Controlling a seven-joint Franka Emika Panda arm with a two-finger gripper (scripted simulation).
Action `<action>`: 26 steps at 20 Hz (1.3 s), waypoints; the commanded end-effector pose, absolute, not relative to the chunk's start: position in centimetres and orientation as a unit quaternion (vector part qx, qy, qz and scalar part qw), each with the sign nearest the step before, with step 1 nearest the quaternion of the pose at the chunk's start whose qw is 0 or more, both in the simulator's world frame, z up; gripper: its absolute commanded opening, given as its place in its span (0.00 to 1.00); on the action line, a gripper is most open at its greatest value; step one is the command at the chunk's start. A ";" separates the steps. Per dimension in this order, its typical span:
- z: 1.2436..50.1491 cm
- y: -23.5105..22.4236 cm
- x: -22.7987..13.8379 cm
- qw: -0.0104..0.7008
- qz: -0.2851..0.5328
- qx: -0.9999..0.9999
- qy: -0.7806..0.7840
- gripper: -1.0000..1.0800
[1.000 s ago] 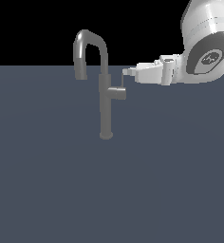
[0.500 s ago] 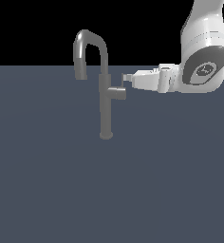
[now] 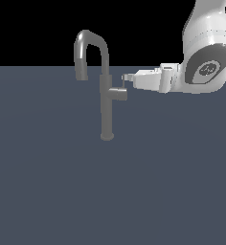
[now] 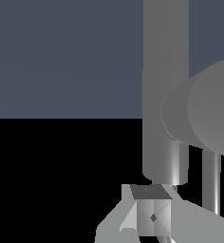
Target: Turn on the faucet by rotating a designated handle.
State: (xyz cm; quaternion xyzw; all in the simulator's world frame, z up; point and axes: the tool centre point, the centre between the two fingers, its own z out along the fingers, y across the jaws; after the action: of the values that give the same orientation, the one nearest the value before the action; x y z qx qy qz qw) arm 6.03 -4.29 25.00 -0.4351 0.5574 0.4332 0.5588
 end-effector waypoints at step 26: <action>25.0 -2.7 -0.2 0.560 0.431 -0.436 0.557 0.00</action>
State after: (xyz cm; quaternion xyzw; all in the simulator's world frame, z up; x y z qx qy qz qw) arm 0.79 -2.96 25.72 -0.4382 0.5562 0.4246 0.5642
